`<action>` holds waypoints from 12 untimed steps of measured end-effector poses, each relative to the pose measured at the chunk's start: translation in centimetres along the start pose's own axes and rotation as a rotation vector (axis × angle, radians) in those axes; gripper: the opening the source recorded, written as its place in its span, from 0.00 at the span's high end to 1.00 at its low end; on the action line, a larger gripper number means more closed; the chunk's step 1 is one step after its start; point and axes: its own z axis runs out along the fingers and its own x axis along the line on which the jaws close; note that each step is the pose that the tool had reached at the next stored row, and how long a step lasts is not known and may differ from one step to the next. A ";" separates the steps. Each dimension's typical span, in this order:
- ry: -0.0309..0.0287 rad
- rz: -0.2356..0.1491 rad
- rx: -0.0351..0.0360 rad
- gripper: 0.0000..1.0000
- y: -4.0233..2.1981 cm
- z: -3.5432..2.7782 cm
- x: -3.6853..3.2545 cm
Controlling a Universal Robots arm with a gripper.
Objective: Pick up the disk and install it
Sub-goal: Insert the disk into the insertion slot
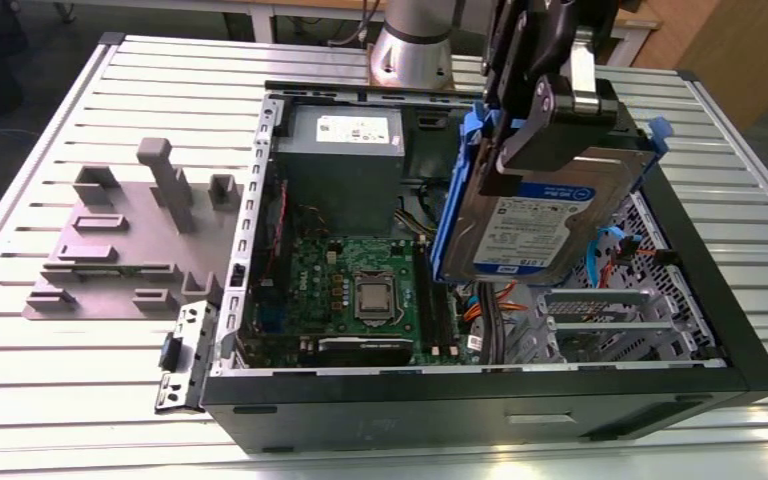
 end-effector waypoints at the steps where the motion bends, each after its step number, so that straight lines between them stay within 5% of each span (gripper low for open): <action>1: 0.0012 0.000 0.0001 0.64 -0.14 0.01 0.00; 12: 0.0152 0.000 0.0011 0.64 -1.79 0.07 -0.06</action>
